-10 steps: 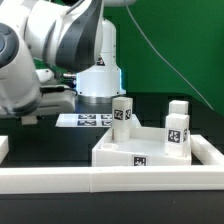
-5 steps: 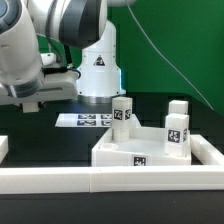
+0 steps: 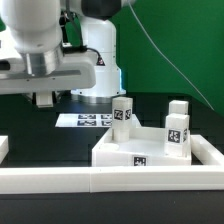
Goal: Assemble square table
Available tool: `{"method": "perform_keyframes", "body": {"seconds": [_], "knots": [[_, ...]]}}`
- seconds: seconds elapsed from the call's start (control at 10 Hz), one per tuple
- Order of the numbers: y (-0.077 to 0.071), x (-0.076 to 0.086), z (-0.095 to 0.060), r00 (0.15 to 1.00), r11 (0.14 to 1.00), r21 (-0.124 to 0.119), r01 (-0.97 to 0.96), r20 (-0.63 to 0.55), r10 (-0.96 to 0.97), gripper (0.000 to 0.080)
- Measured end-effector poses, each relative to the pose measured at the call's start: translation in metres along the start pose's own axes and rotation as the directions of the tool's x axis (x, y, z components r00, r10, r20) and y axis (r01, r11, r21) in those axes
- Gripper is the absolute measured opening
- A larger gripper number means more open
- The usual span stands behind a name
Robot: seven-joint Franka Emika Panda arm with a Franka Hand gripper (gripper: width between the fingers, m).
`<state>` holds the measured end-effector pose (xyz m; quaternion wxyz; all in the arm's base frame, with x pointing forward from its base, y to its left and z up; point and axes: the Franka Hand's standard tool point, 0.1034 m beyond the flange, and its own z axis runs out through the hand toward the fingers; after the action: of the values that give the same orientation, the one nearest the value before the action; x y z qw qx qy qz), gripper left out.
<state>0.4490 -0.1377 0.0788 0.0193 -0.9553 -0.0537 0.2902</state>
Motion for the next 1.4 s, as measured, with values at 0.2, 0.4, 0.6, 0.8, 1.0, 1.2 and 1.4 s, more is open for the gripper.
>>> {"method": "perform_keyframes", "body": {"seconds": [0.2, 0.4, 0.6, 0.8, 1.0, 1.2, 1.4], "knots": [[0.005, 0.004, 0.001, 0.988, 1.0, -0.017, 0.0, -0.156, -0.003, 0.0287], [0.006, 0.006, 0.001, 0.967, 1.0, -0.024, -0.003, -0.253, -0.003, 0.0287], [0.004, 0.011, -0.001, 0.916, 0.999, -0.025, -0.033, -0.402, 0.02, 0.0287], [-0.007, 0.01, -0.005, 0.869, 0.997, -0.001, -0.076, -0.491, 0.066, 0.0287], [0.003, 0.01, -0.005, 0.811, 0.994, -0.064, -0.089, -0.585, 0.035, 0.0287], [0.008, 0.008, -0.003, 0.767, 0.989, -0.089, -0.119, -0.641, 0.034, 0.0287], [-0.023, 0.026, -0.017, 0.764, 0.992, -0.056, -0.116, -0.643, 0.053, 0.0287]]}}
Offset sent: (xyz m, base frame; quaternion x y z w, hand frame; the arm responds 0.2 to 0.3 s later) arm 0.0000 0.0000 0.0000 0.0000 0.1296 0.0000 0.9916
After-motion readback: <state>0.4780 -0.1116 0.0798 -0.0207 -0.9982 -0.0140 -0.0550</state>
